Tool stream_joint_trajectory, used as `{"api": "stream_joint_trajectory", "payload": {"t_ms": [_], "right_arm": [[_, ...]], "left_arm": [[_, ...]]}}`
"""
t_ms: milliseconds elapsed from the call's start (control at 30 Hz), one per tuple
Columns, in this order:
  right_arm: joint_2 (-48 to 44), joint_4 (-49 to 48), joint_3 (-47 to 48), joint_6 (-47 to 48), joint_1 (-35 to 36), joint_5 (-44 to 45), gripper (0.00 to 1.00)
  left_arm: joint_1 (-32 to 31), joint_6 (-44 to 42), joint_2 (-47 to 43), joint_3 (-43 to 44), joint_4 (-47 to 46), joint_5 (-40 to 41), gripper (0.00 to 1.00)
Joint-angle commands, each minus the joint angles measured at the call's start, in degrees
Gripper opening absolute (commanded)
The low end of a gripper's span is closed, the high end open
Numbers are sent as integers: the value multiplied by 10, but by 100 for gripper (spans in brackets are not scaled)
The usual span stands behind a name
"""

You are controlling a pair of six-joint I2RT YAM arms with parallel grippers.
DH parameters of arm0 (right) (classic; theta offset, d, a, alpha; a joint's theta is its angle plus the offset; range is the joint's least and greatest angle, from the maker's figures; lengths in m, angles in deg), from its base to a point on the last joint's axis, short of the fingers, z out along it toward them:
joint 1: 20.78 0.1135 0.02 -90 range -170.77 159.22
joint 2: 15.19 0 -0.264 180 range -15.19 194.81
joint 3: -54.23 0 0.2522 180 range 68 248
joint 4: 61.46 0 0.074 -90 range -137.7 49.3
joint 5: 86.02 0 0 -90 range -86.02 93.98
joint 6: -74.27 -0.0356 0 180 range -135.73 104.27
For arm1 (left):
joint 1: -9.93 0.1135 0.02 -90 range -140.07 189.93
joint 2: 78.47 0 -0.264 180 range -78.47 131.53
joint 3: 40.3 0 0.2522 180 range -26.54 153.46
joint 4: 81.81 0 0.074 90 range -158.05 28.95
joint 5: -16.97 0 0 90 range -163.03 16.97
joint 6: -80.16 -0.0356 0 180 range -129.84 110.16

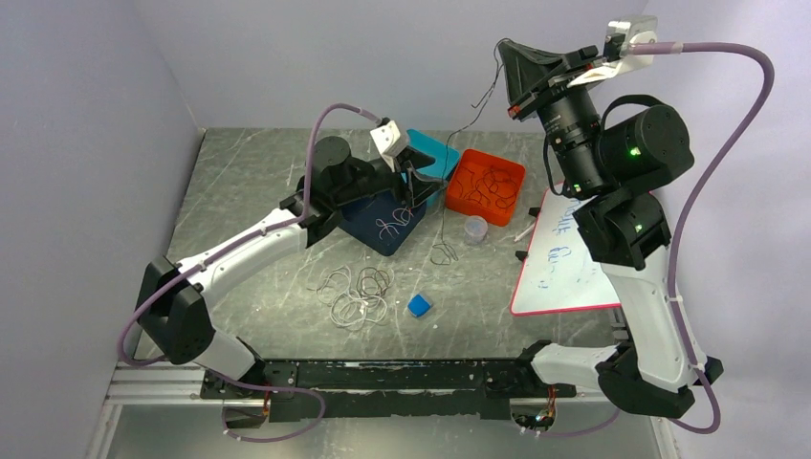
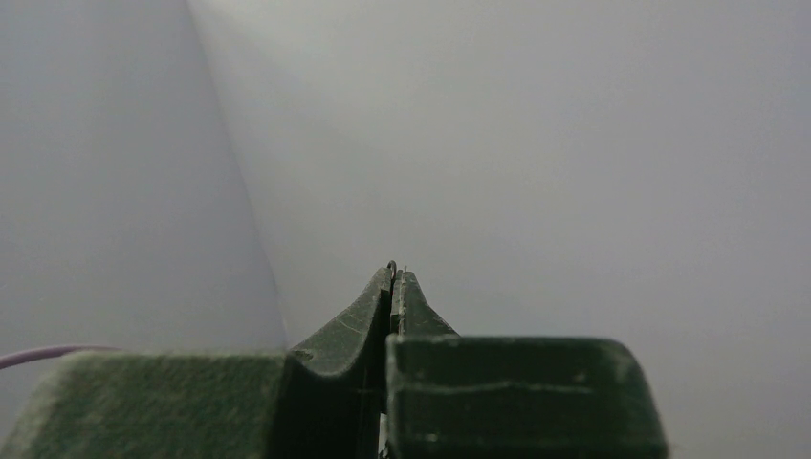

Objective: Untangle the cables

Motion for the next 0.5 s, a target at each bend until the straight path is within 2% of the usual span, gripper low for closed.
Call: {"api": "stream_joint_trajectory", "payload": {"t_ms": [0, 100, 267, 467], "right_arm": [[-11, 4, -10, -7, -1, -5, 0], [-14, 5, -14, -6, -1, -1, 0], [-21, 0, -27, 1, -1, 13, 0], [-19, -8, -32, -2, -1, 9, 0]], "left_arm": [[-3, 32, 3, 19, -49, -73, 63], [-3, 28, -8, 4, -33, -58, 62], [-3, 14, -58, -41, -21, -19, 68], [-3, 7, -81, -59, -11, -36, 73]]}}
